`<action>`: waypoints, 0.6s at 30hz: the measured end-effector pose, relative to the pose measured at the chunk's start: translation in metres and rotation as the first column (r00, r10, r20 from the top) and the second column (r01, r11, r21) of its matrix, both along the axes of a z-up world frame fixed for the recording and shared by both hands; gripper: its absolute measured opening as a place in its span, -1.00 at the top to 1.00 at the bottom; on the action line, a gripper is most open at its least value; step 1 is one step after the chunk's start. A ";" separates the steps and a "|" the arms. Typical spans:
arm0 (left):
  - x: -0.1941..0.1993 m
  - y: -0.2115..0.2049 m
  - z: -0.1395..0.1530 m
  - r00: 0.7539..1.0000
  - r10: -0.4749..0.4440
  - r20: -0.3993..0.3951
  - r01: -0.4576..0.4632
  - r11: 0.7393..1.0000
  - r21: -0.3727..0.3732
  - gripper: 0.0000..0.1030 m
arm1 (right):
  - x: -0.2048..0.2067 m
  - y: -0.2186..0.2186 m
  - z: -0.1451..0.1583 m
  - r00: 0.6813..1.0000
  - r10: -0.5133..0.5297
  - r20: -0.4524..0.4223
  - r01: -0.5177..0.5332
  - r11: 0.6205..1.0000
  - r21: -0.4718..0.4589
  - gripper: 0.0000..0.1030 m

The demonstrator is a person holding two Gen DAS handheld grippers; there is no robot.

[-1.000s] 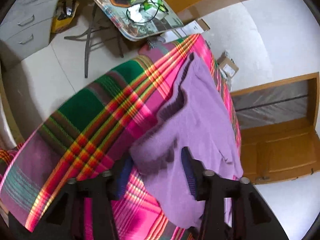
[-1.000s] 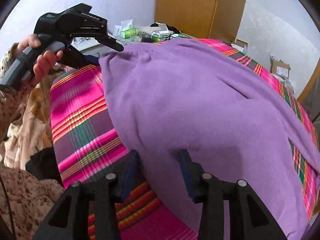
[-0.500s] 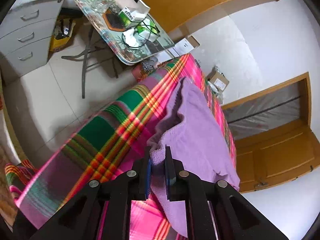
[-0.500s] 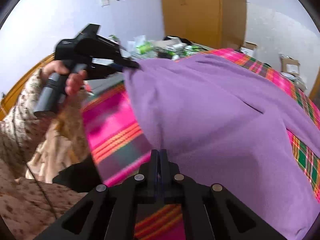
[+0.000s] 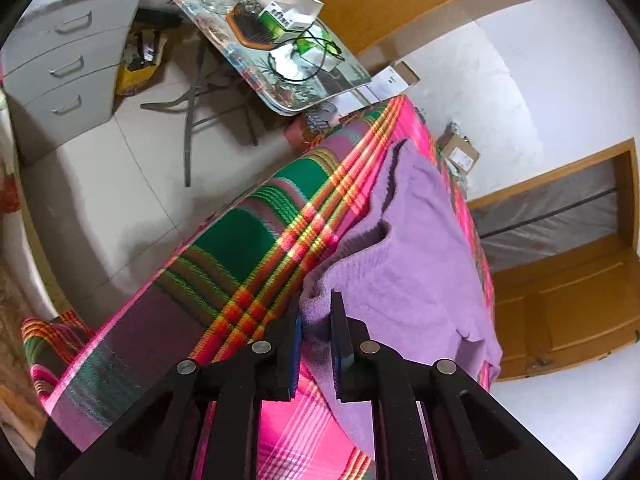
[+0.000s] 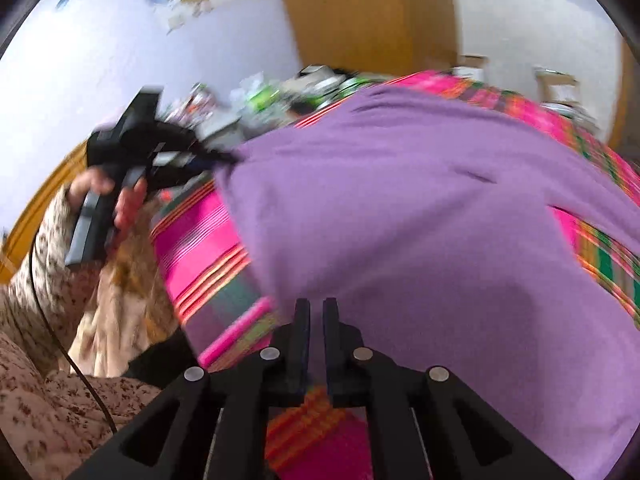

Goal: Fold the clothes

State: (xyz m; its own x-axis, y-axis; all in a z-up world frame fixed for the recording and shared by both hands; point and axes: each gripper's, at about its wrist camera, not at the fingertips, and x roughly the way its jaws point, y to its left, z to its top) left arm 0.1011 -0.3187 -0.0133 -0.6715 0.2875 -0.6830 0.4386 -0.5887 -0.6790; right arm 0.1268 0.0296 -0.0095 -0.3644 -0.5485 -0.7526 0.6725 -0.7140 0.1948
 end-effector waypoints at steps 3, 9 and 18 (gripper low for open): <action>0.003 0.003 0.003 1.000 -0.003 0.005 0.003 1.000 -0.027 0.75 | -0.004 0.048 0.004 0.987 -0.162 -0.018 0.162 0.987 -0.012 0.76; 0.019 0.010 0.019 0.999 0.025 -0.027 -0.028 0.994 -0.105 0.75 | 0.004 0.180 0.002 0.800 -0.600 -0.031 0.598 0.800 -0.042 0.65; 0.023 0.043 0.036 0.998 -0.015 -0.069 0.004 0.988 -0.152 0.75 | 0.043 0.328 -0.016 0.401 -0.916 -0.017 0.914 0.402 -0.060 0.32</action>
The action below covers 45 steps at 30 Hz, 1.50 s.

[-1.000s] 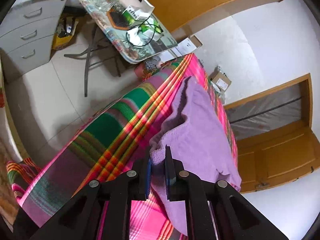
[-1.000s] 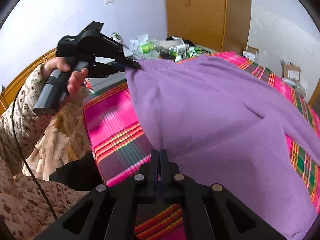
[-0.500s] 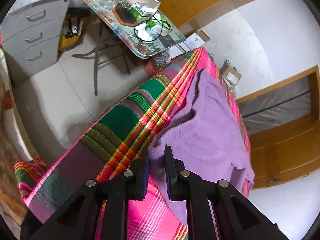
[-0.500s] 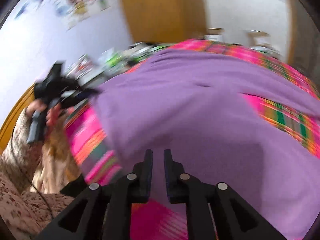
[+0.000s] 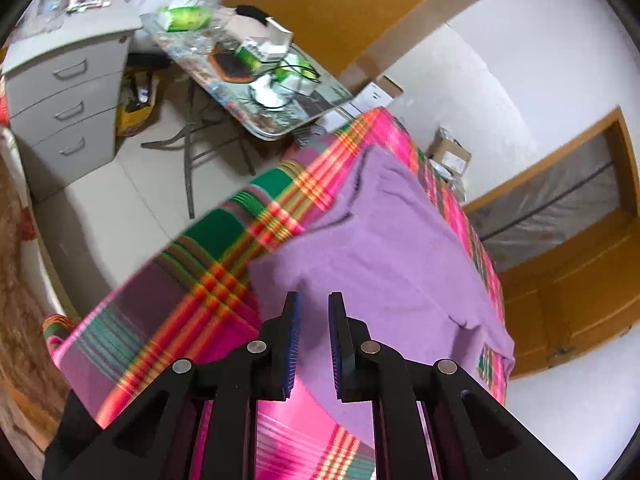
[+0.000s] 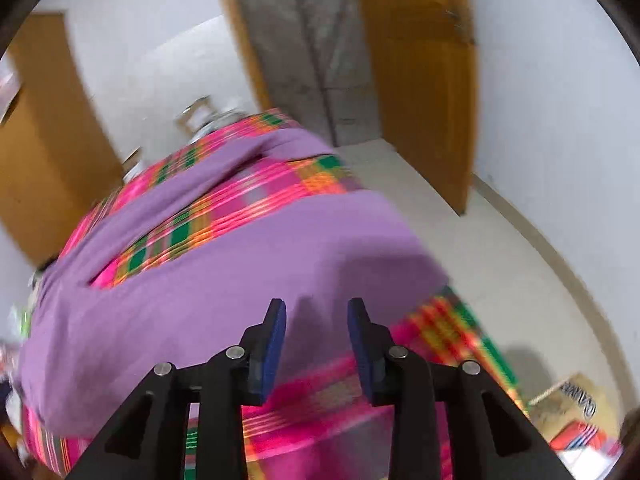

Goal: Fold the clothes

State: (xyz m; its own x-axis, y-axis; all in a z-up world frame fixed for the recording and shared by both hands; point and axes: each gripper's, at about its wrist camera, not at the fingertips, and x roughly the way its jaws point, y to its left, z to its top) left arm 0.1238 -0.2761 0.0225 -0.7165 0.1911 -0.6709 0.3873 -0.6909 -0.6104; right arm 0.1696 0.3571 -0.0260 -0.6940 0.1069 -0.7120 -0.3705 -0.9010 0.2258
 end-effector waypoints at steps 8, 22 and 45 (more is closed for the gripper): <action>-0.014 0.054 0.003 0.991 -0.137 0.004 0.137 0.987 -0.081 0.65 | -0.020 0.030 -0.011 0.996 -0.078 0.051 0.073 0.992 0.107 0.17; -0.042 0.108 -0.025 0.961 -0.266 0.081 0.271 0.960 -0.065 0.65 | -0.033 0.031 -0.017 0.998 -0.037 0.047 0.025 0.972 0.232 0.97; -0.024 0.086 -0.033 0.971 -0.231 0.059 0.233 0.972 -0.028 0.65 | 0.020 0.047 -0.011 0.983 -0.175 0.054 0.155 0.952 0.266 0.97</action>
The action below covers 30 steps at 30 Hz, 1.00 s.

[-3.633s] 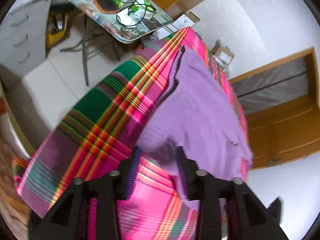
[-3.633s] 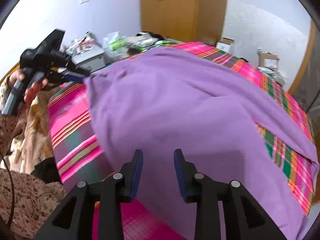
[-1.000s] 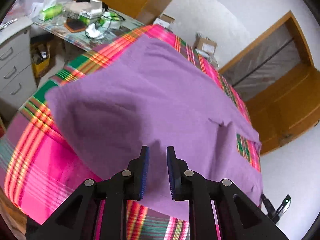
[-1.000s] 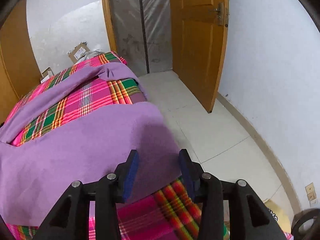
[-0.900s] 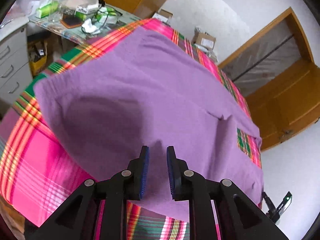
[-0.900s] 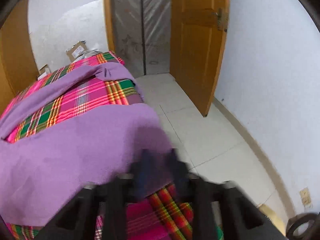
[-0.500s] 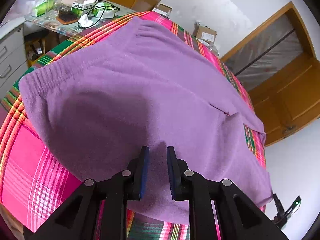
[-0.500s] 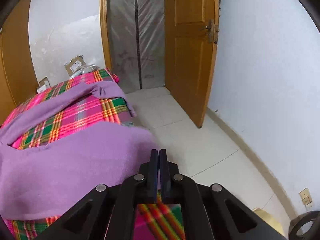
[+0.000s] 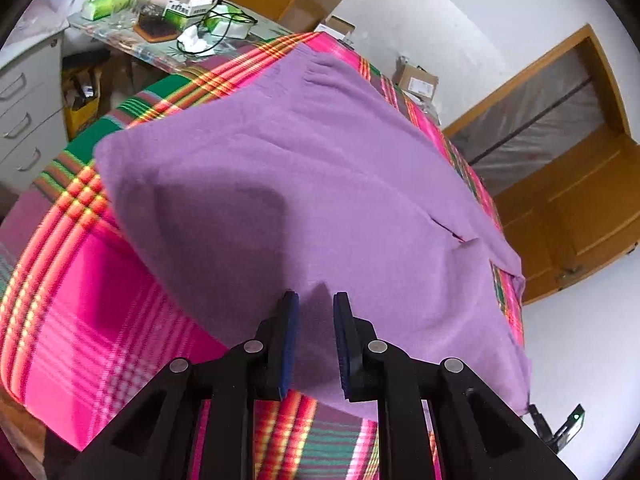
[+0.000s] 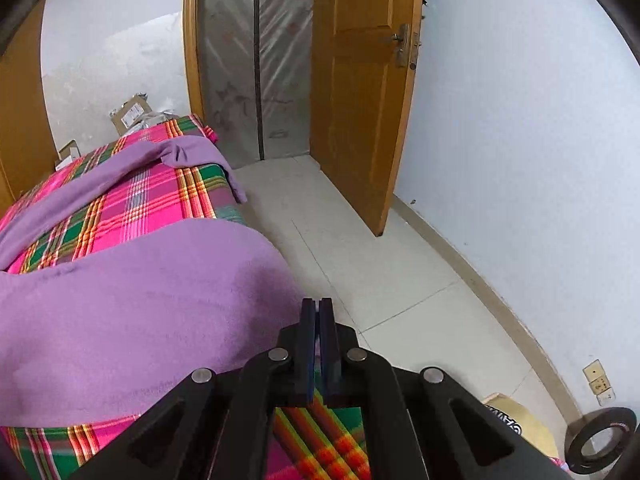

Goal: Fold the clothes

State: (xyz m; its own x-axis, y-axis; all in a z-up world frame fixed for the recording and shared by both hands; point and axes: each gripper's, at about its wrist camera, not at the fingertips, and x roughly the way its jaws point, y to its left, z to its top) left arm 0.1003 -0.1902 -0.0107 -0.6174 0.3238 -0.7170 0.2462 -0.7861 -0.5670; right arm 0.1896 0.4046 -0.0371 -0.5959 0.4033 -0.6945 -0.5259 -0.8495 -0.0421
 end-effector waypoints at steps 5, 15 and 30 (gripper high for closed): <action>-0.001 -0.010 0.001 1.000 0.010 0.007 -0.010 1.000 0.009 0.65 | 0.005 0.003 0.011 0.999 -0.049 0.007 0.049 0.999 0.011 0.99; -0.007 -0.043 0.010 0.997 0.073 0.003 -0.073 0.997 -0.018 0.65 | -0.055 -0.110 0.037 0.929 0.367 -0.044 -0.369 0.928 -0.051 0.95; -0.079 -0.076 0.084 0.994 0.058 -0.091 -0.072 0.984 -0.160 0.65 | -0.172 -0.280 0.091 0.648 0.761 -0.021 -0.761 0.649 0.012 0.87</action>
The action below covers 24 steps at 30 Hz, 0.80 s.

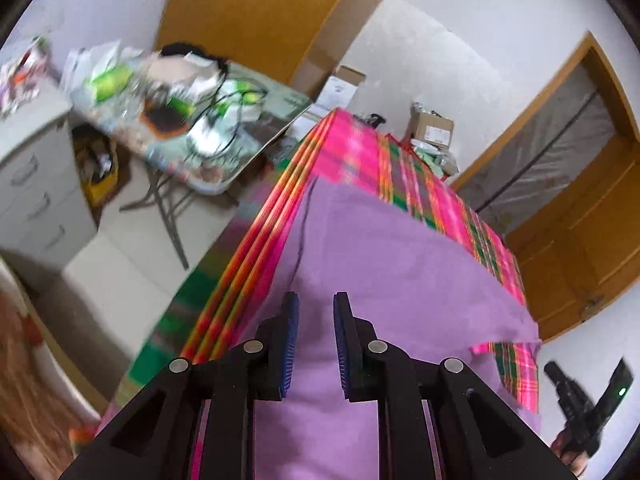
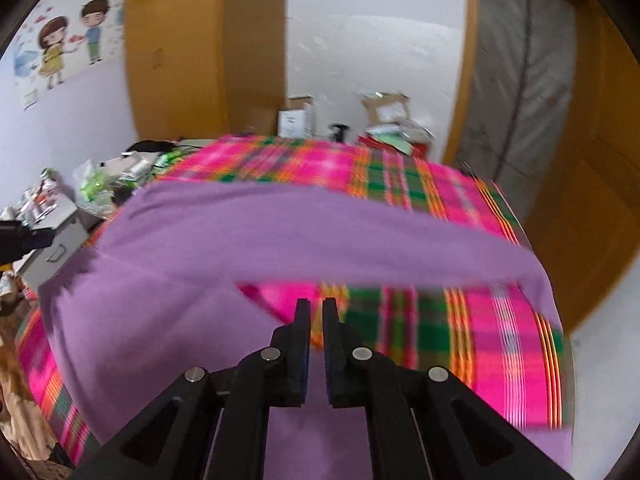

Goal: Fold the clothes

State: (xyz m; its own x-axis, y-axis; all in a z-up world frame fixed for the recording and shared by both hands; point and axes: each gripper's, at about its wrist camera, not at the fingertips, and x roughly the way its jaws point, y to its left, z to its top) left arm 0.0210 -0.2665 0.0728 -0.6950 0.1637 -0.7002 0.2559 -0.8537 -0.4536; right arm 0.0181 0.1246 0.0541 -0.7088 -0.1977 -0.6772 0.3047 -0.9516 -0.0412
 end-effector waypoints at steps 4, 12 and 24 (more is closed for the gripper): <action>-0.038 0.007 0.022 0.998 -0.060 -0.022 0.059 0.997 -0.042 0.60 | -0.028 -0.024 0.021 0.998 0.059 -0.025 -0.059 0.998 0.005 0.85; -0.125 0.024 0.035 0.977 -0.211 0.024 0.212 0.960 -0.182 0.41 | -0.103 -0.065 0.057 0.987 0.153 -0.041 -0.152 0.988 0.020 0.83; -0.209 0.044 -0.037 0.916 -0.339 0.216 0.390 0.878 -0.277 0.41 | -0.215 -0.097 -0.020 0.968 0.211 0.137 -0.221 0.973 0.065 0.41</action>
State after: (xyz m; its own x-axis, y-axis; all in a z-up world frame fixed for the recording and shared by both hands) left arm -0.1879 -0.2227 0.0354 -0.5059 0.1426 -0.8507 -0.0551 -0.9896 -0.1331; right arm -0.1969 0.0273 0.0346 -0.5612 -0.2784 -0.7795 0.5103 -0.8578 -0.0610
